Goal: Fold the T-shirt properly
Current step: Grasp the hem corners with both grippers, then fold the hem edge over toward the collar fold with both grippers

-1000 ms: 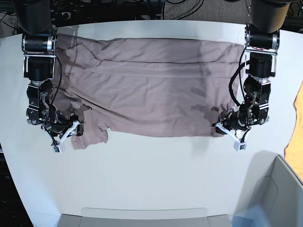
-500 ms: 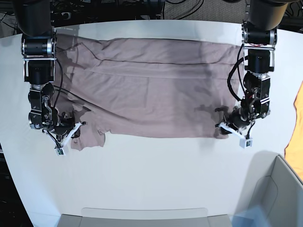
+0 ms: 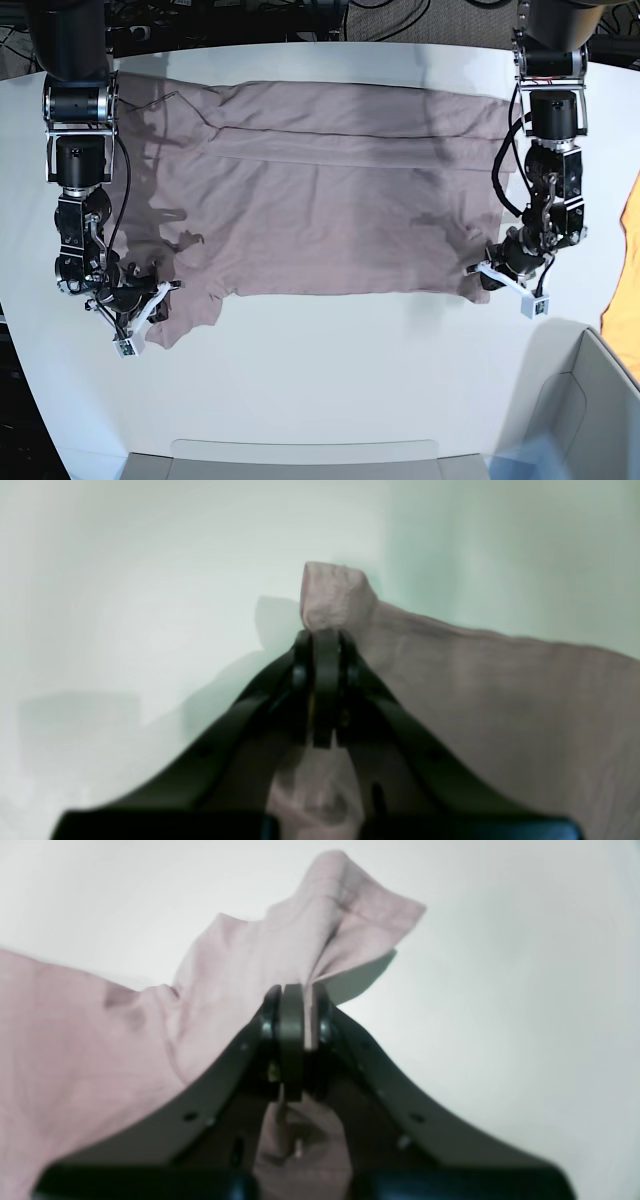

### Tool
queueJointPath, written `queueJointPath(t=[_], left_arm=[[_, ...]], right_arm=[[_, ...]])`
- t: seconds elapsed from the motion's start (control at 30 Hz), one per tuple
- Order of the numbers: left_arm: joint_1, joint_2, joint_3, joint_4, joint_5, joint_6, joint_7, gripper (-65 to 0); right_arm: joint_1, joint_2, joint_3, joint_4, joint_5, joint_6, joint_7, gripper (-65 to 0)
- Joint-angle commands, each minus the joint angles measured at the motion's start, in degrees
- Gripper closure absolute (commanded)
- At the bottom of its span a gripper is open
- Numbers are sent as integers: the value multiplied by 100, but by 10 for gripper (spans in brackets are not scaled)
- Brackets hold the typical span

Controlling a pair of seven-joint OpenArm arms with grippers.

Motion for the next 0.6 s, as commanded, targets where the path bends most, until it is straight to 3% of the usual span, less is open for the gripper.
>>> queueJointPath(t=[0.0, 0.27, 0.37, 0.57], left_arm=[[-43, -84, -34, 205, -50, -47, -86, 0], [537, -93, -34, 882, -50, -29, -77, 0], [801, -190, -324, 1172, -59, -29, -34, 0], [1012, -190, -1001, 1682, -67, -29, 758, 0]], right_arm=[[110, 141, 48, 215, 38, 11, -20, 0], [-646, 300, 57, 1155, 55, 2, -213, 0], [-918, 317, 66, 1428, 55, 2, -213, 0], [-1314, 247, 813, 2175, 55, 2, -864, 0]])
